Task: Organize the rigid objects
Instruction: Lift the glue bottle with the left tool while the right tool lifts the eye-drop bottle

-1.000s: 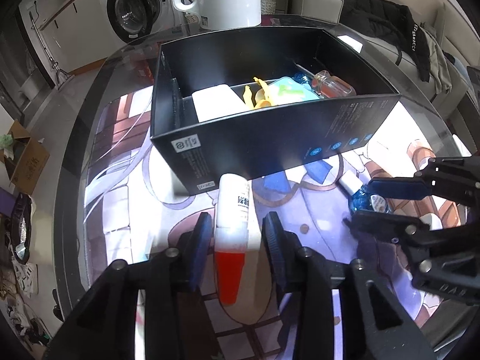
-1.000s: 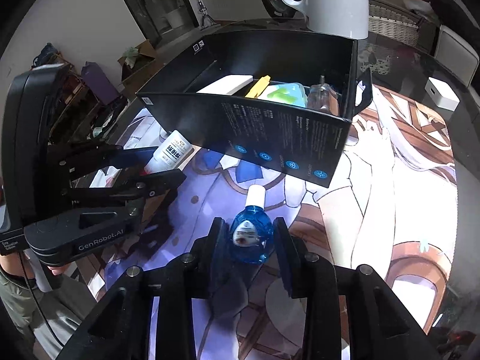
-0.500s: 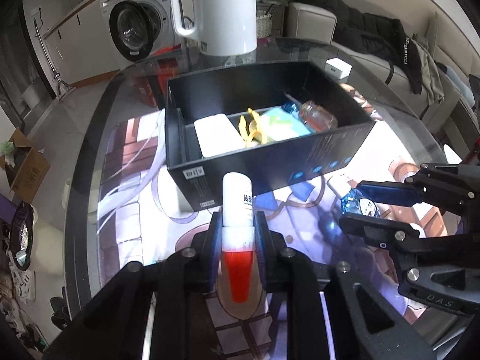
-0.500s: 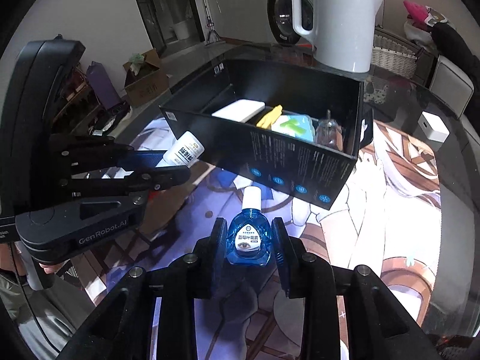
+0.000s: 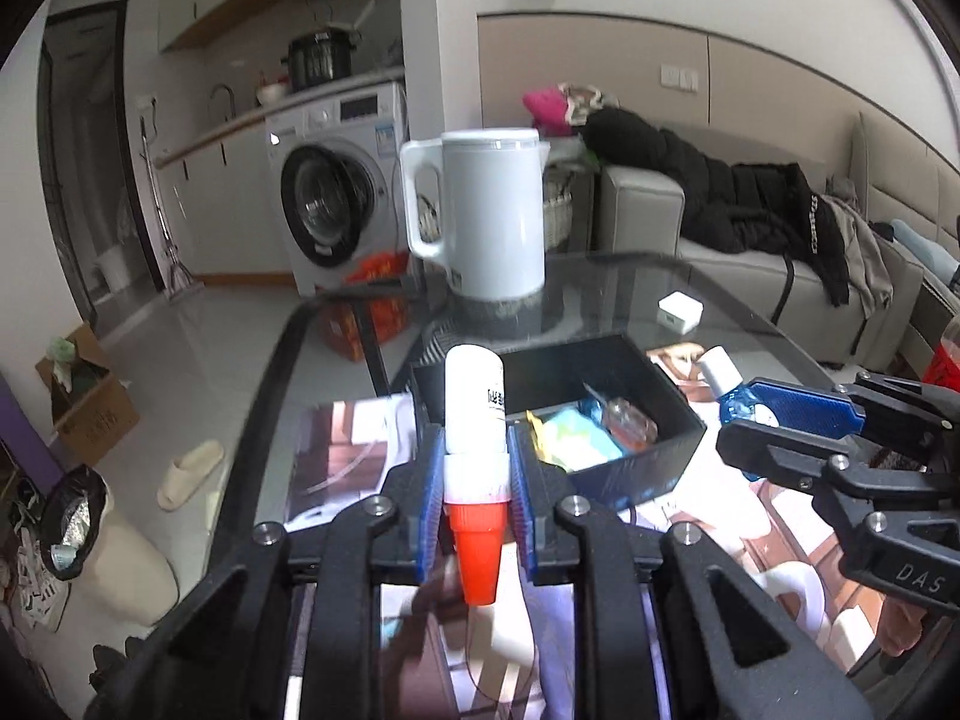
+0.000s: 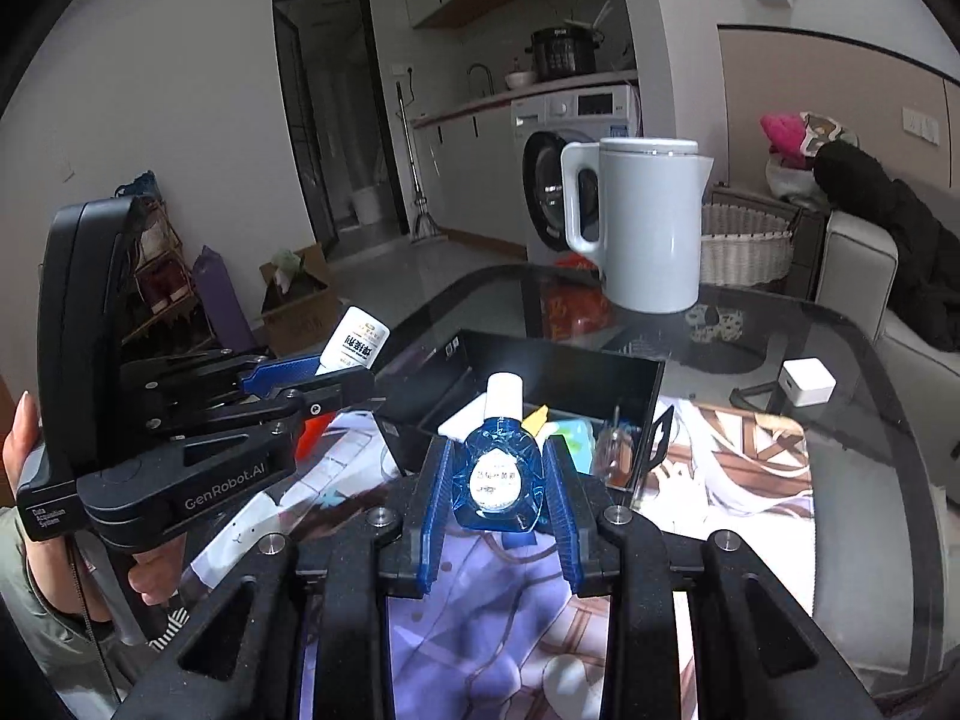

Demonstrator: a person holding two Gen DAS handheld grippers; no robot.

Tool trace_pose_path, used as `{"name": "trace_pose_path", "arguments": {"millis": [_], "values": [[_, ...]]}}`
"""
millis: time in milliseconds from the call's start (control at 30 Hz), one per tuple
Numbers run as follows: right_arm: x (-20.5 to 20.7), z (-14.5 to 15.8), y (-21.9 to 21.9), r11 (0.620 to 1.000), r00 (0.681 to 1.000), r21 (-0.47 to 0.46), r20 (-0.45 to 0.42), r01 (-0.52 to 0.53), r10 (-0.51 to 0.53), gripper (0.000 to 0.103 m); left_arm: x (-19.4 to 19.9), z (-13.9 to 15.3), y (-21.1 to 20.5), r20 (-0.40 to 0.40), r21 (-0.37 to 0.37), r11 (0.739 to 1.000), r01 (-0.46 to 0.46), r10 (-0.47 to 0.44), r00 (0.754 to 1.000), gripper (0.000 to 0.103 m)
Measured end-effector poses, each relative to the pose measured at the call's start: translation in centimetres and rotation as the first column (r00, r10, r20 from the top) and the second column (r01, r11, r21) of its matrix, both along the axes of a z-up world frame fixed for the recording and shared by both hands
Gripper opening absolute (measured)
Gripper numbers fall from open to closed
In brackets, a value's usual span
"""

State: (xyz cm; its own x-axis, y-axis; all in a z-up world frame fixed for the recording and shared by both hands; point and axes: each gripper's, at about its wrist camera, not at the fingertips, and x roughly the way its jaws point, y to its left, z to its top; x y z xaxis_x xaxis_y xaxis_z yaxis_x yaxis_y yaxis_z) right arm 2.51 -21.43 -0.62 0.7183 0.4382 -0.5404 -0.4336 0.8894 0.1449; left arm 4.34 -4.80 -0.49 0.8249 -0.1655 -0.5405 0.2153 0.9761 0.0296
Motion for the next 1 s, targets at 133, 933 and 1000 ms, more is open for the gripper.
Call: {"name": "trace_pose_path", "arguments": {"millis": [133,933,1000], "values": [[-1.3,1.1,-0.6,0.999,0.991,0.032,0.124,0.039,-0.042,0.029,-0.6,0.7,0.5,0.071,-0.022,1.000,-0.022,0.024,0.997,0.019],[-1.3,3.5,-0.3,0.991,0.959,0.086,0.256,0.102,-0.121,0.029,0.5,1.7,1.0,0.158,-0.106,0.991,-0.085,0.101,0.982,0.019],[-1.0,3.8,-0.3,0.989,0.956,0.095,0.263,0.112,-0.134,0.029,0.9,1.9,1.1,0.164,-0.114,0.989,-0.093,0.111,0.980,0.019]]}}
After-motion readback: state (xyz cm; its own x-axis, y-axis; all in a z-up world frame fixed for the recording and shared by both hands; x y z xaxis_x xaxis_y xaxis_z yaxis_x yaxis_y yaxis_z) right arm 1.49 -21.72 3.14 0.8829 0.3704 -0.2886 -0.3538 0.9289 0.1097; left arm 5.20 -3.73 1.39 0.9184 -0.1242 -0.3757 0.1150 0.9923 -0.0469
